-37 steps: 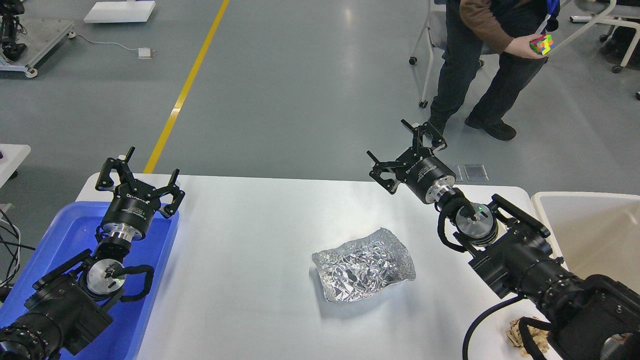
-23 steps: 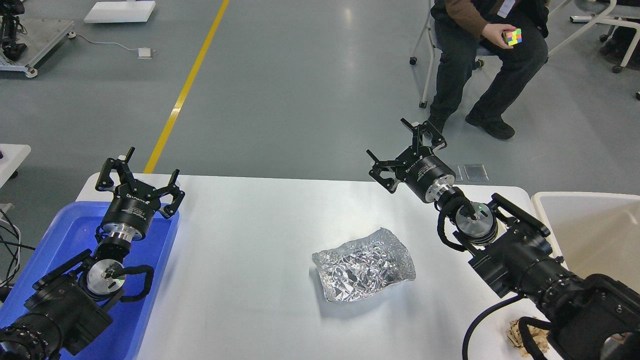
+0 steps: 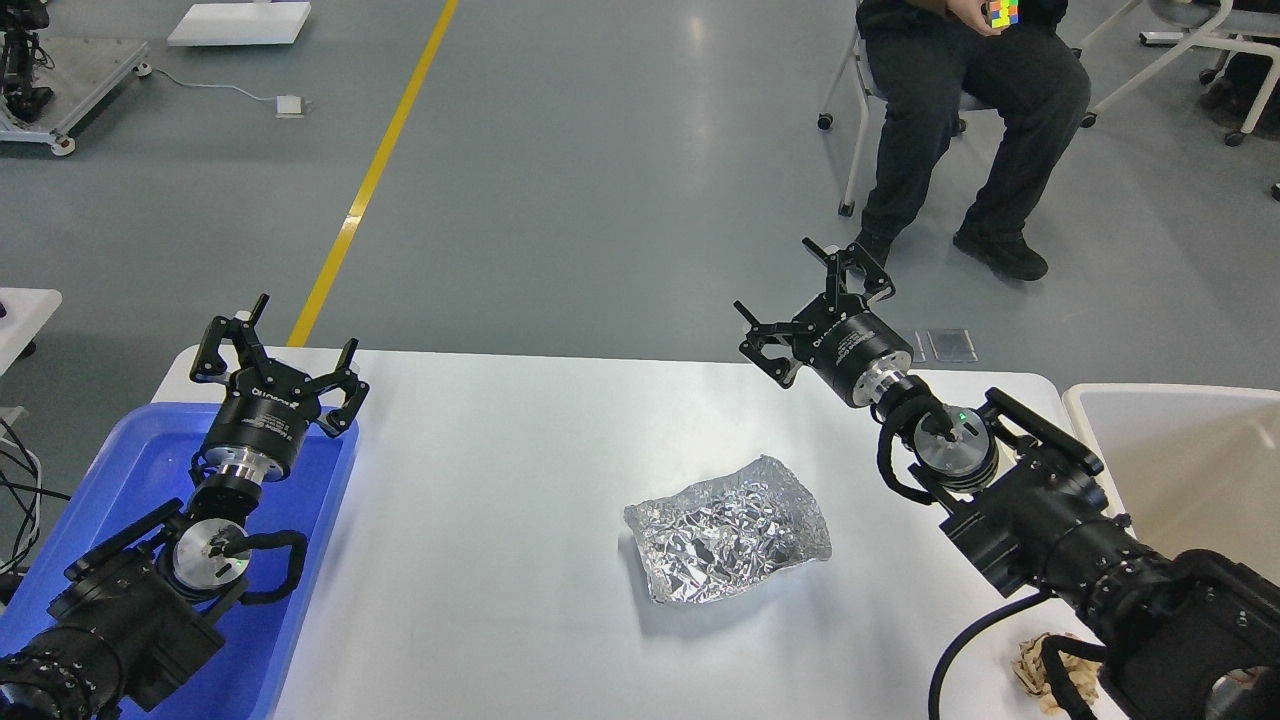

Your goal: Tidy desktop

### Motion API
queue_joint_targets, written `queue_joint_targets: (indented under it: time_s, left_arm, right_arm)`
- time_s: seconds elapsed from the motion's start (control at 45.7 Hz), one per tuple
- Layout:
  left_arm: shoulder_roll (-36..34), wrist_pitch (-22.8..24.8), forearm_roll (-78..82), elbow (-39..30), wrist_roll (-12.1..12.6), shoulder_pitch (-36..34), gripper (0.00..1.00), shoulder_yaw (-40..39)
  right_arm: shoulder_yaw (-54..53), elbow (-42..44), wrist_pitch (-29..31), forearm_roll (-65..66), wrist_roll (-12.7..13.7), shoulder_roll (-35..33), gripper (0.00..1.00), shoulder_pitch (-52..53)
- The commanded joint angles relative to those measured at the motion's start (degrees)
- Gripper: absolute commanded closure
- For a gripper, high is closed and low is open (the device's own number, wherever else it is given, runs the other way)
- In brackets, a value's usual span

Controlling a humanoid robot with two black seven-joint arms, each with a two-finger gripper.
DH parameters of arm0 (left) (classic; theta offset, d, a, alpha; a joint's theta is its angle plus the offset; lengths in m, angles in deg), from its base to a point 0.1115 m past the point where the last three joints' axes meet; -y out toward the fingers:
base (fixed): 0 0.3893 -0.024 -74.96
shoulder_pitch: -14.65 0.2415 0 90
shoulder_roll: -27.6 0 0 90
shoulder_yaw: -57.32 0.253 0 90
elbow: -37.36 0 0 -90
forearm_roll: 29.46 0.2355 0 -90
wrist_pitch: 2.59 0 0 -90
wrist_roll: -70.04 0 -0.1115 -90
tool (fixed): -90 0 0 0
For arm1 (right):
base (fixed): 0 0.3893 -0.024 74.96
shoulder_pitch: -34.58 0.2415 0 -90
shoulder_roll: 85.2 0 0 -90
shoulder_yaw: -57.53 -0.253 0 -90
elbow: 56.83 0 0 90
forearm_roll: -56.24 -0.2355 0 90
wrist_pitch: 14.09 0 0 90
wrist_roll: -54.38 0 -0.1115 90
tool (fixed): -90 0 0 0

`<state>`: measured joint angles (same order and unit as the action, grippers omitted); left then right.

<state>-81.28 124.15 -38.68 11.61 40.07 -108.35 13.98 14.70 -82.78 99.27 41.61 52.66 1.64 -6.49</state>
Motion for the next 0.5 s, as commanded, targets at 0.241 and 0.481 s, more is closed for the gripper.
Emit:
queue_joint_targets:
  time_s: [0.241,0.481]
  left_arm:
    - [-0.01,0.00,-0.01,0.00,0.00,-0.05,0.00,0.01]
    - [-0.01,0.00,-0.01,0.00,0.00,-0.05,0.00,0.01]
  right_arm:
    - [7.15,-22.30,0.45,3.54,0.40,-26.98,0.00,0.82]
    - [8.73,-33.28,0.37,14.96,0.40,-39.99,0.00,0.47]
